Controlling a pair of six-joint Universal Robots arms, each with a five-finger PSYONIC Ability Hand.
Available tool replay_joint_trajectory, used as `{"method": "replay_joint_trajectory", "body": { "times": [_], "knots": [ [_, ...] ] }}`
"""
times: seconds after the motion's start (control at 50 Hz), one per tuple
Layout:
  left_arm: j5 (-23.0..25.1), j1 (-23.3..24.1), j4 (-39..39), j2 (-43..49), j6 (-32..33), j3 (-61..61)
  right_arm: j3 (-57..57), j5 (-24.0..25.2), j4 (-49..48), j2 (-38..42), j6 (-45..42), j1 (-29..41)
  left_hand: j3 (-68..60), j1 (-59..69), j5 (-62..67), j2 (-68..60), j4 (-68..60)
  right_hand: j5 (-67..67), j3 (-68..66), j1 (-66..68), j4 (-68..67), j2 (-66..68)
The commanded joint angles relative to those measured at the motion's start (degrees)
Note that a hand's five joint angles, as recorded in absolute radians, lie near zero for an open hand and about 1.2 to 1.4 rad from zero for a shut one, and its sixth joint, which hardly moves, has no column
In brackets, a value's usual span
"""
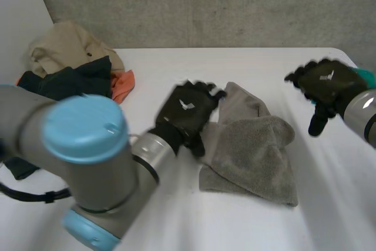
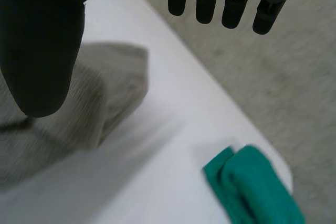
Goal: Fold the laundry.
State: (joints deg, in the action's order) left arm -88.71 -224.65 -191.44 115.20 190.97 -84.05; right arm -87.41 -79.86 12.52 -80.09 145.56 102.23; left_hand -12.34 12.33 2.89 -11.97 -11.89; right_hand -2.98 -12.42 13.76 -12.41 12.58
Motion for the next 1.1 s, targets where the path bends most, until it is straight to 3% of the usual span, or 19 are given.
{"method": "replay_joint_trajectory", "body": {
  "times": [0.02,0.1,0.12,0.28,0.32,0.34,0.4,0.52,0.66,0.76,0.92,1.02,1.1],
  "knots": [
    [-0.1,3.1,0.0,9.4,5.2,4.3,-5.2,5.0,-3.8,3.9,-0.6,-2.8,-1.4,1.4,0.8,-1.8,-1.8,3.0,2.4,-3.8,2.4,-2.6],
    [-0.1,3.2,0.0,14.3,5.4,7.5,-7.2,10.2,-7.7,6.4,0.2,-4.1,-17.2,17.2,16.6,-17.5,-17.6,3.0,2.4,-3.8,2.4,-2.6],
    [-0.1,3.2,0.0,16.0,5.6,8.8,-7.8,11.4,-9.4,7.3,0.3,-4.5,-27.0,27.1,26.5,-27.4,-27.5,-0.6,-1.2,-0.2,-1.2,1.0],
    [-0.6,2.8,0.0,19.7,5.6,13.0,-6.7,12.5,-13.6,13.9,4.7,-4.4,-67.6,67.6,67.1,-68.0,-68.1,-24.3,-24.9,23.5,-24.9,24.7],
    [-0.6,2.5,-0.1,19.6,5.6,13.1,-5.9,12.5,-13.6,14.6,5.3,-4.3,-67.7,67.7,67.1,-68.0,-68.1,-31.7,-32.3,30.9,-32.3,32.1],
    [-0.6,2.5,-0.1,19.5,5.7,13.2,-5.0,12.5,-13.6,15.3,5.7,-4.1,-67.7,67.7,67.1,-68.0,-68.1,-46.9,-47.5,46.1,-47.5,47.3],
    [-0.8,1.8,-0.1,19.3,6.2,14.0,-3.1,12.5,-13.8,15.8,6.0,-4.1,-67.7,67.7,67.1,-68.0,-68.1,-67.0,-67.5,66.2,-67.5,67.4],
    [-1.8,0.8,-3.8,18.9,9.2,20.1,7.2,11.7,-17.6,15.6,10.9,-1.8,-67.7,67.7,67.1,-68.0,-68.1,-67.0,-67.6,66.2,-67.6,67.4],
    [-12.3,-4.8,-17.9,12.6,16.0,29.5,25.8,6.0,-24.5,15.5,21.0,1.7,-67.7,67.7,67.1,-68.0,-68.1,-67.0,-67.6,66.2,-67.6,67.4],
    [-11.4,-5.3,-21.5,6.4,16.8,27.4,33.5,4.5,-24.7,15.2,25.5,3.1,-67.7,67.7,67.1,-68.0,-68.1,-67.0,-67.6,66.2,-67.6,67.4],
    [-8.5,-5.1,-18.5,-6.2,17.2,2.4,30.2,7.0,-6.7,13.9,23.6,8.3,-67.7,67.7,67.1,-68.0,-68.1,-67.0,-67.6,66.2,-67.6,67.4],
    [-8.6,-4.6,-14.3,-11.3,17.0,-14.1,20.6,8.8,5.0,14.2,14.9,11.8,-67.7,67.7,67.1,-68.0,-68.1,-67.0,-67.6,66.2,-67.6,67.4],
    [-8.8,-2.6,-9.3,-14.0,16.7,-21.8,13.6,8.5,6.3,14.1,11.2,13.8,-67.7,67.7,67.1,-68.0,-68.1,-67.0,-67.6,66.2,-67.6,67.4]
  ]
}}
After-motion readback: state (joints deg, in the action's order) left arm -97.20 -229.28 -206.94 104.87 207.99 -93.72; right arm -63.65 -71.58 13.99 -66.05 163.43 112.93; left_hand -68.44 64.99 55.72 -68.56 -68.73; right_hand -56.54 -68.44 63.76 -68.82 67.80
